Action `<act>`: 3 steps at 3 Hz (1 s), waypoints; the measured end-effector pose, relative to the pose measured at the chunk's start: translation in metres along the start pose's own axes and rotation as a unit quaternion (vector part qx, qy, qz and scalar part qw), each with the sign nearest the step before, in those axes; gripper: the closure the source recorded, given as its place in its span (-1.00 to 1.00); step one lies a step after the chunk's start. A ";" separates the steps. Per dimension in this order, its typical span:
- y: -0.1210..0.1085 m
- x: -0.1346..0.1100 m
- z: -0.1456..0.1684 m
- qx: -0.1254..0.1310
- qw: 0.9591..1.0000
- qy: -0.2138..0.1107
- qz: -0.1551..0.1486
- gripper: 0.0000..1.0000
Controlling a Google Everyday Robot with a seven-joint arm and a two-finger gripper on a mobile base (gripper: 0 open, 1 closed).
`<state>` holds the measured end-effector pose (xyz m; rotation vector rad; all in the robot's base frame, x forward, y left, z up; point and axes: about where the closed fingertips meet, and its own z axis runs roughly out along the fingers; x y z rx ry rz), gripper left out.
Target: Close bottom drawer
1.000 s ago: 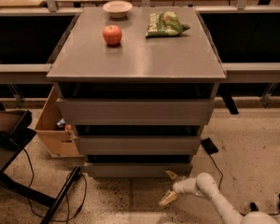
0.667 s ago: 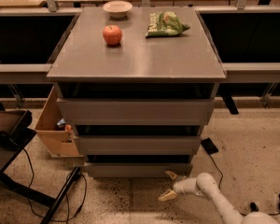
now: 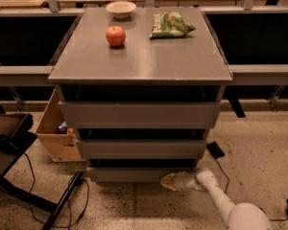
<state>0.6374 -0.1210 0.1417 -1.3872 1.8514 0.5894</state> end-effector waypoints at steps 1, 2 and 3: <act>-0.013 -0.001 0.007 0.004 1.000 0.000 0.000 0.92; -0.018 0.000 0.009 0.009 1.000 0.001 0.002 1.00; -0.018 0.000 0.009 0.009 1.000 0.001 0.002 1.00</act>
Offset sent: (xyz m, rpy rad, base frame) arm 0.0666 -0.0146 -0.0180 -0.0252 -0.0213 -0.0789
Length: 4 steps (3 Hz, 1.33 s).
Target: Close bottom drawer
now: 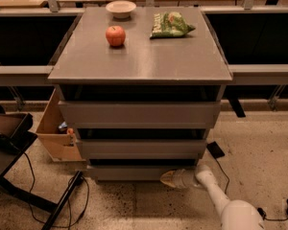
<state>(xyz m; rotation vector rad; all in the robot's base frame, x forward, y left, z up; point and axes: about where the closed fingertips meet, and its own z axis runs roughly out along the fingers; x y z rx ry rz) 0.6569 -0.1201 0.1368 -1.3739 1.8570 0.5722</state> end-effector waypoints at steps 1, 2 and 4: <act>0.016 0.003 -0.011 -0.009 1.000 0.005 -0.003 1.00; -0.011 0.033 -0.111 0.062 0.995 0.078 -0.009 1.00; -0.040 0.060 -0.406 0.242 0.932 0.266 -0.045 1.00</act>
Offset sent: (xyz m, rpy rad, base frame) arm -0.1898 -0.0630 0.0751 -0.2135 0.0305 0.0303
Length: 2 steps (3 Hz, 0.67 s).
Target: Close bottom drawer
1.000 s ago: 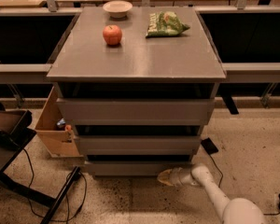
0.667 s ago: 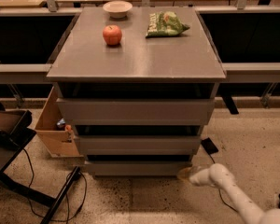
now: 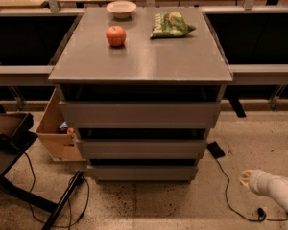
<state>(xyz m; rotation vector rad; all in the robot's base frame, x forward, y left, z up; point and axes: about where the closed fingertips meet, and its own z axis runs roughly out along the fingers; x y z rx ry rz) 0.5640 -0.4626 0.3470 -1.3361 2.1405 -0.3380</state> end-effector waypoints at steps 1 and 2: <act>-0.022 -0.002 -0.083 0.028 0.998 0.045 -0.037 1.00; -0.048 -0.089 -0.188 0.082 0.990 0.055 -0.096 1.00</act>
Offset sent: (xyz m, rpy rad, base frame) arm -0.1955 0.2862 0.1983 -0.4235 0.0724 0.4026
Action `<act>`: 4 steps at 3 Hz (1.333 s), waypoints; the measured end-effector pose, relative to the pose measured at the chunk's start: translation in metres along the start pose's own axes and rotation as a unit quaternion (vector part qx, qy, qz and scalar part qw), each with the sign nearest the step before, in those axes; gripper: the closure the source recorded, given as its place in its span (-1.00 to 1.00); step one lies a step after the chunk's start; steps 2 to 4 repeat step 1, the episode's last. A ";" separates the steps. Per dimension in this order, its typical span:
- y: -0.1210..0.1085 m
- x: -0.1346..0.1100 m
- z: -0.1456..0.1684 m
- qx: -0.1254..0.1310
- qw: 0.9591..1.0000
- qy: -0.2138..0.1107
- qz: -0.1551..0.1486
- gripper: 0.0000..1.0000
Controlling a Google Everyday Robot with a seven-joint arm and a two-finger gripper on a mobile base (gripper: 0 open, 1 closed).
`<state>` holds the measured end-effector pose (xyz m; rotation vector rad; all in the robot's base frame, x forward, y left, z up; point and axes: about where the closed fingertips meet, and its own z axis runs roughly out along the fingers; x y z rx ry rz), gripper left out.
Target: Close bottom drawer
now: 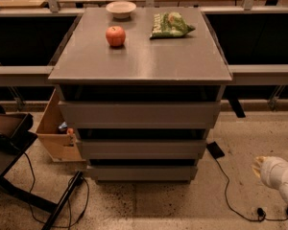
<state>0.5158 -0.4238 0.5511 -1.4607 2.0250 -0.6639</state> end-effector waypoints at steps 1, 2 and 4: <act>-0.012 -0.028 -0.011 0.012 1.000 -0.009 -0.020 1.00; -0.012 -0.028 -0.011 0.012 1.000 -0.009 -0.020 1.00; -0.012 -0.028 -0.011 0.012 1.000 -0.009 -0.020 1.00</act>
Offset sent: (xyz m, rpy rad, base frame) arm 0.0000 0.0000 0.0000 0.0000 0.0000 0.0000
